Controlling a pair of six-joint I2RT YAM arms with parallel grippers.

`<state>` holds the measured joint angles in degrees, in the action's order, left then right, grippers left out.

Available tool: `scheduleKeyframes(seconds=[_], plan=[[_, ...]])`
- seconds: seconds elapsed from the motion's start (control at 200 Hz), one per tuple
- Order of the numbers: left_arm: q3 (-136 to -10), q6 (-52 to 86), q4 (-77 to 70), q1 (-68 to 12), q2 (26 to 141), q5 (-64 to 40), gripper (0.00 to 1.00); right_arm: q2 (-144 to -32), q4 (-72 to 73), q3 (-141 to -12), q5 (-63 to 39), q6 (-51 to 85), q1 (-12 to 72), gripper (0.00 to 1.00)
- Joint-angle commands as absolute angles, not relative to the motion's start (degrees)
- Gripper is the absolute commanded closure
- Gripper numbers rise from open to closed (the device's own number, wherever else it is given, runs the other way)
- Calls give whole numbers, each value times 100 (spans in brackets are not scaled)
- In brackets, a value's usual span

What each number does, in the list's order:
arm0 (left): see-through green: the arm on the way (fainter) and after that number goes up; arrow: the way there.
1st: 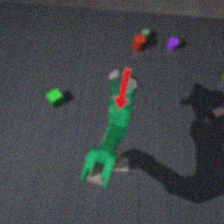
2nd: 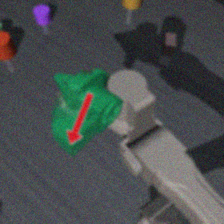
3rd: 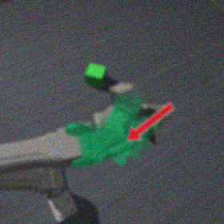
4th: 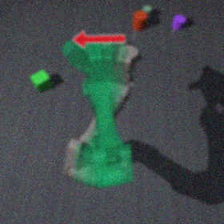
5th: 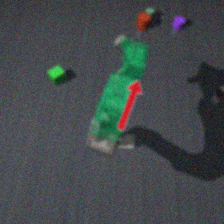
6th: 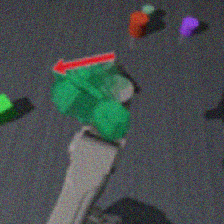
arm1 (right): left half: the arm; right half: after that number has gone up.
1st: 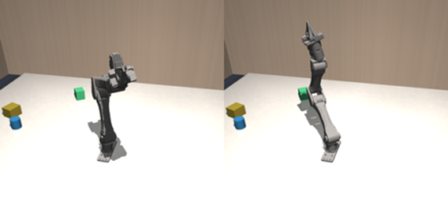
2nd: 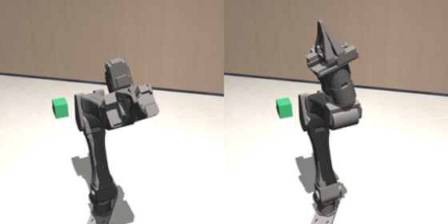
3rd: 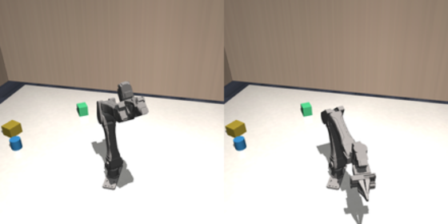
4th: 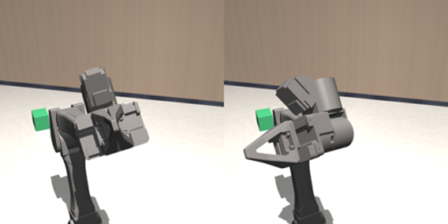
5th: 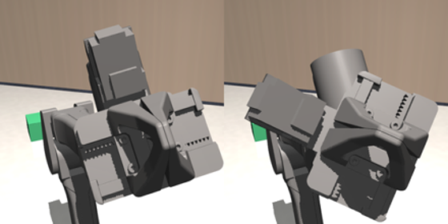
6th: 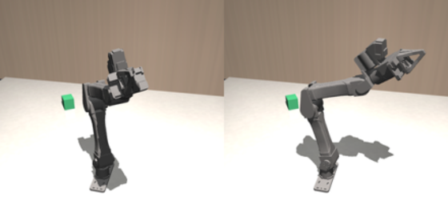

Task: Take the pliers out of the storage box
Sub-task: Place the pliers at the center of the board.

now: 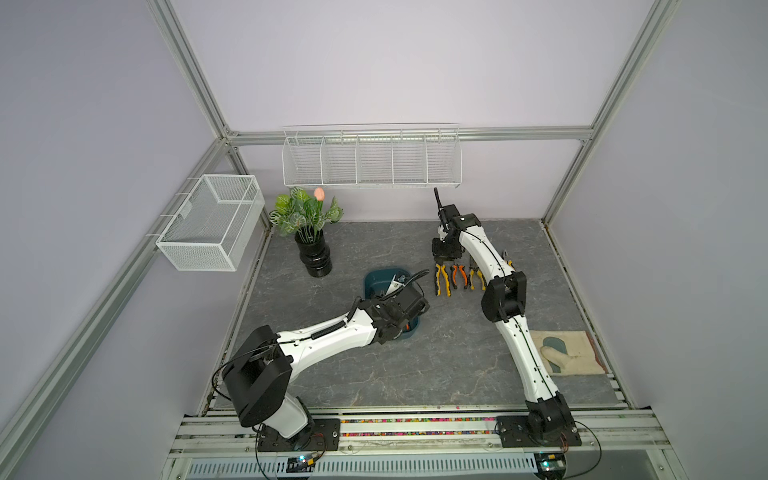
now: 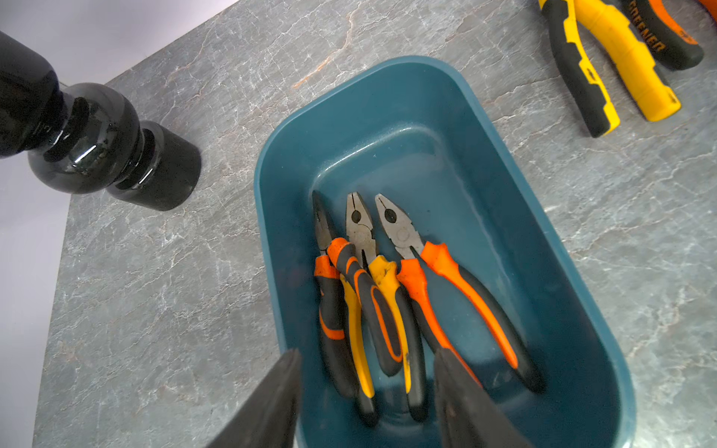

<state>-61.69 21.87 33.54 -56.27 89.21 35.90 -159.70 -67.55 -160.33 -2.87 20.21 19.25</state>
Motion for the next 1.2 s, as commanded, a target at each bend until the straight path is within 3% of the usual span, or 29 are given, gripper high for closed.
scheduleKeyframes(seconds=[0.0,0.37,0.64,0.715,0.98,1.194], plan=[[-6293,2294,3419,-5616,8953,3568,43,-15987,-6362,-16172,-343,2151,1881,88],[-6267,2285,3411,-5621,8940,3568,43,-16102,-6224,-16170,-334,2058,1887,81],[-6240,2298,3419,-5616,8903,3543,43,-16128,-6118,-16189,-402,2070,1873,63],[-6232,2301,3426,-5623,8903,3543,43,-16119,-6068,-16198,-467,2034,1866,54],[-6217,2290,3524,-5502,8959,3436,40,-15585,-6067,-16260,-413,1749,1926,50],[-6198,2225,3468,-4814,8961,2320,40,-14650,-6487,-15833,-287,1670,2072,52]])
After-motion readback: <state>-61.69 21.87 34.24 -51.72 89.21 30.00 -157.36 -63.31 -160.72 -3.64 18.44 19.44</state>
